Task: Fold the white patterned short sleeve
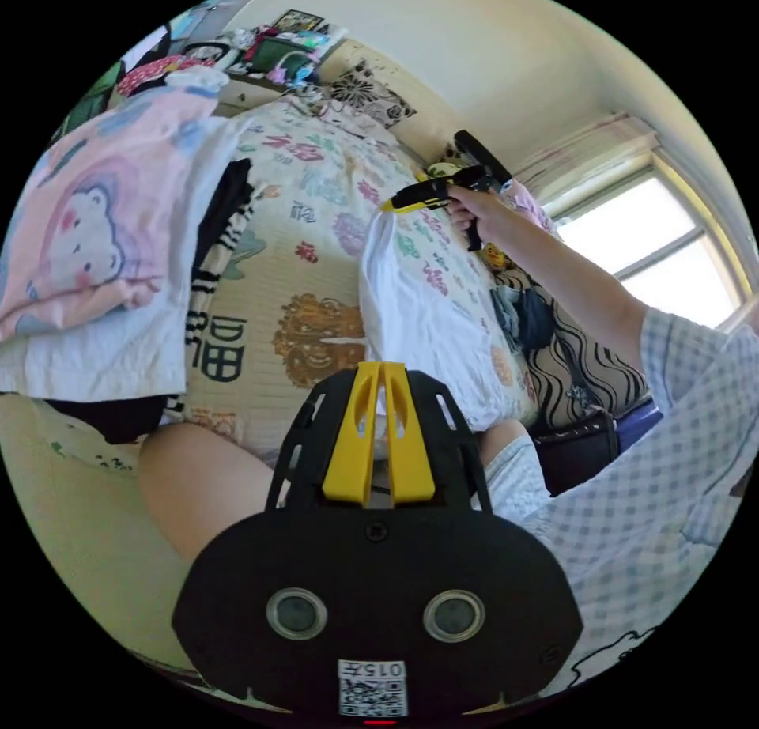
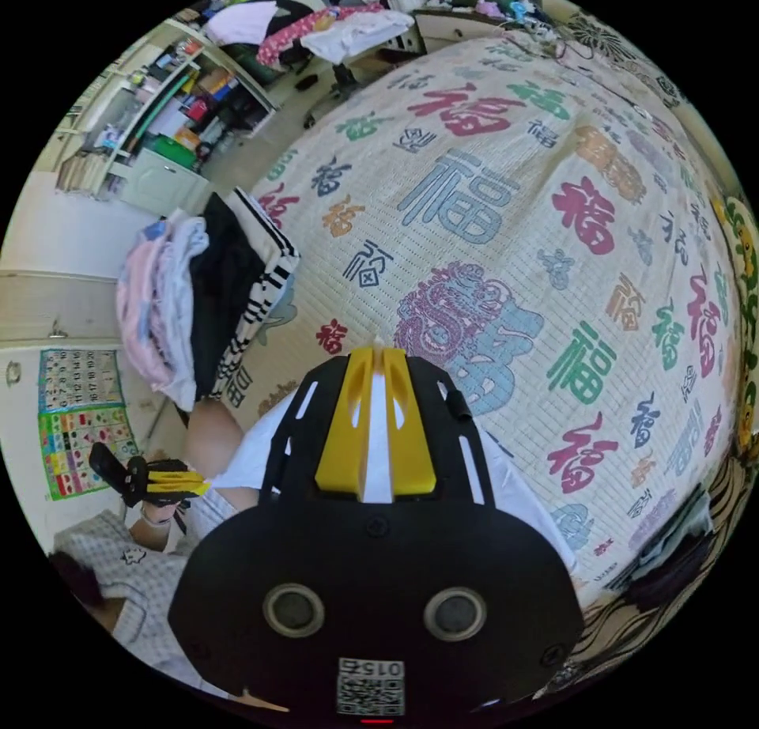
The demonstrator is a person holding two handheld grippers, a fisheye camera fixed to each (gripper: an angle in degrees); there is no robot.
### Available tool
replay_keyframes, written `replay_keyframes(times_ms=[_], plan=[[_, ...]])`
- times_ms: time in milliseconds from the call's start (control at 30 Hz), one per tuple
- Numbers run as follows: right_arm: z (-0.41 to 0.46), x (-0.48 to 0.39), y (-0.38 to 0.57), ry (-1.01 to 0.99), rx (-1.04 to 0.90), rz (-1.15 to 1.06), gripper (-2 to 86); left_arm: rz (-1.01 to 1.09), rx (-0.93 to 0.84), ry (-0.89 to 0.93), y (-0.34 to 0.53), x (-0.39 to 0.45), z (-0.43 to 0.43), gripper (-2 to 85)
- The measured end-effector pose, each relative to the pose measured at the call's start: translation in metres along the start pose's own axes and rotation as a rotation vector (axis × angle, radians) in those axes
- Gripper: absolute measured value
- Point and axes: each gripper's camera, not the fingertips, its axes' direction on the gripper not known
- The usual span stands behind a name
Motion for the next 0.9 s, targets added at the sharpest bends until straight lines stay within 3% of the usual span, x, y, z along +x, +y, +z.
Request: replay_keyframes(times_ms=[200,367,667,900], plan=[[-0.115,0.114,0.168,-0.193,0.217,0.091,1.7,0.305,-0.084,0.179,0.032,0.128,0.065,-0.8],[-0.172,0.237,0.327,-0.280,0.345,0.256,1.3,0.574,-0.244,0.256,0.063,0.240,0.187,-0.8],[-0.165,0.380,0.499,-0.414,0.405,0.450,1.0,0.821,-0.497,0.175,0.141,0.361,0.380,-0.6],[-0.164,0.417,0.568,-0.464,0.433,0.606,1.6,0.879,-0.626,0.080,0.190,0.381,0.470,2.2]])
